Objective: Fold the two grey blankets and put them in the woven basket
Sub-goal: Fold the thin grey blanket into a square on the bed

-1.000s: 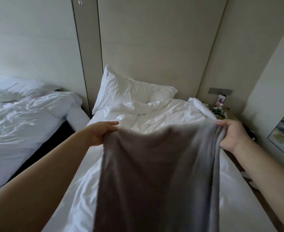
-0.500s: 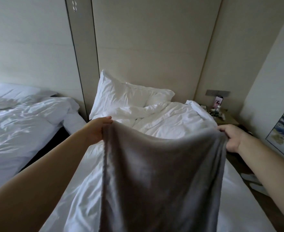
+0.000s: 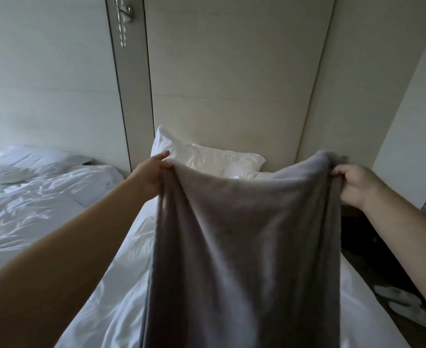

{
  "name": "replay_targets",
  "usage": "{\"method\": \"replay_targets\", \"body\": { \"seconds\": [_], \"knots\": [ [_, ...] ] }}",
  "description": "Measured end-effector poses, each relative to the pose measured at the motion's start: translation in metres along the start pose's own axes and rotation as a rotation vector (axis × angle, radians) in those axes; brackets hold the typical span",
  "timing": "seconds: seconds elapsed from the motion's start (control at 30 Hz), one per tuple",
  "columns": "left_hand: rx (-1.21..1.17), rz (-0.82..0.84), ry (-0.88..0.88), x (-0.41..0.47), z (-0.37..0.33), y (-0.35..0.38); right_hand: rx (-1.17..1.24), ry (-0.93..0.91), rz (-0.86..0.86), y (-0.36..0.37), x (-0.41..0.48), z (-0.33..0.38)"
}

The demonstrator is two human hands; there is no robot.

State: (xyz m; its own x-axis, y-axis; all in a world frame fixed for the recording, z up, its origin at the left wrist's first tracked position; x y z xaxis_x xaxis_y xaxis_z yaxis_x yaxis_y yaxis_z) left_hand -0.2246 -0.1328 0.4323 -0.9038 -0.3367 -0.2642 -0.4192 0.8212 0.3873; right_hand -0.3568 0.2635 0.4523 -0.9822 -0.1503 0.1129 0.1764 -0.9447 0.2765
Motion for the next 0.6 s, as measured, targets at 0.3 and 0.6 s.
{"method": "replay_targets", "body": {
  "seconds": [0.3, 0.6],
  "knots": [
    [0.011, -0.079, -0.040, 0.013, 0.064, -0.036, -0.021, 0.099, -0.252, -0.058, -0.012, -0.075],
    [0.580, -0.488, -0.900, -0.039, 0.352, -0.171, -0.463, 1.082, -0.175, -0.154, -0.195, -0.344]
  ]
}}
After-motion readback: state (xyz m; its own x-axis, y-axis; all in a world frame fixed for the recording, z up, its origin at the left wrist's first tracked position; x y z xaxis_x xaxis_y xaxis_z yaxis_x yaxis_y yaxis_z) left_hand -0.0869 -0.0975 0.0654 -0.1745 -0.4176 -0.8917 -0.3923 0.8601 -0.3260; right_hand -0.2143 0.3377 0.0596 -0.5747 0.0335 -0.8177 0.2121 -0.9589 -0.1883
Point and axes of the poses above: each hand's wrist, its own x-axis towards the middle knuckle, its own y-axis out of the palm, z = x × y, the point moved 3 cm from there along x, towards the middle knuckle, and after that the axes turned 10 degrees about -y, right-handed, at the moved point
